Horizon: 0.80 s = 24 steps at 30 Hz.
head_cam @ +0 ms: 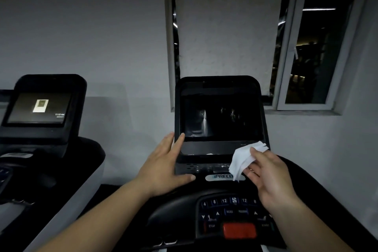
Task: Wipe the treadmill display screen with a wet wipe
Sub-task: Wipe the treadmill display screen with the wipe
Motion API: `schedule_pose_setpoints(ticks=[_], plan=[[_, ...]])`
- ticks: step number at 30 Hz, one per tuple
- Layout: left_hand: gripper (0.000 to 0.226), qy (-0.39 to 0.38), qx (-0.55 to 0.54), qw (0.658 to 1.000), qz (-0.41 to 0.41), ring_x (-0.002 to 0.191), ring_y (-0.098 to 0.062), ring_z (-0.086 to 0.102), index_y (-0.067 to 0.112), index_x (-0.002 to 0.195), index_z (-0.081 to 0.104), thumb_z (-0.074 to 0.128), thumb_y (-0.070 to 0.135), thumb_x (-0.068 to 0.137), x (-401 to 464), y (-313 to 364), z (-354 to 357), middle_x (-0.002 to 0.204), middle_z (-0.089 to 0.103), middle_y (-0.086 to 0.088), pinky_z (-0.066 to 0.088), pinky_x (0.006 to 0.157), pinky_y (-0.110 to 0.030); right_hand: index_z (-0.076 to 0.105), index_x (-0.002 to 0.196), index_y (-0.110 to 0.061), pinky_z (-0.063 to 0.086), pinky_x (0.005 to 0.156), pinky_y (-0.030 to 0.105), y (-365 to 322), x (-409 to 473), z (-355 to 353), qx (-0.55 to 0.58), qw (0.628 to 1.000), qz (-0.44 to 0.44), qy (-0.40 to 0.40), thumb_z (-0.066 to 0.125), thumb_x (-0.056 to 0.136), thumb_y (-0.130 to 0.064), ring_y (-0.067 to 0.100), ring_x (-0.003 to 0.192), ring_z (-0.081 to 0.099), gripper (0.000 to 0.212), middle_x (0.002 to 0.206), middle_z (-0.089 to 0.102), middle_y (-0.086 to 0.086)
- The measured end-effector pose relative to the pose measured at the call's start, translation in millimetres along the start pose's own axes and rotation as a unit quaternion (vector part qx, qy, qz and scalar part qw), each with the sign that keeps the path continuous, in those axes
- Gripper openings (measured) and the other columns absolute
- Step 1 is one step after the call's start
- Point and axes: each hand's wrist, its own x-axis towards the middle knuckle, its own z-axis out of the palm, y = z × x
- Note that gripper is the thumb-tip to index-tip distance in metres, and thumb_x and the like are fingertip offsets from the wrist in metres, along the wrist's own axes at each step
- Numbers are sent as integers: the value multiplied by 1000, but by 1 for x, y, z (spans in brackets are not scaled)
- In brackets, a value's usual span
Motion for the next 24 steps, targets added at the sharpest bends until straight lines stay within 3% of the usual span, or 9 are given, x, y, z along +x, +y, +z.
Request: schedule_pose_setpoints(ticks=[9, 18, 24], plan=[[124, -3, 79, 997, 19, 154, -16, -24, 34, 157, -22, 60, 81, 76, 158, -55, 29, 169, -22, -2, 4, 128, -42, 72, 105, -13, 57, 75, 35, 31, 156, 37, -53, 999, 6, -5, 60, 99, -10, 27, 99, 75, 13, 111, 76, 12], [133, -41, 121, 992, -5, 156, -17, -16, 18, 160, -14, 67, 78, 74, 279, -132, 53, 170, -18, -5, 3, 128, -44, 69, 99, -17, 56, 70, 36, 62, 263, 77, -83, 996, 27, -12, 60, 99, -8, 27, 97, 71, 13, 108, 72, 12], [135, -82, 223, 971, 41, 154, -21, -24, 14, 158, -20, 66, 77, 76, 346, -189, 75, 167, -26, -9, -4, 127, -45, 70, 89, -11, 57, 85, 47, 86, 323, 110, -121, 992, 16, 38, 62, 98, -8, 31, 97, 69, 12, 106, 71, 18]])
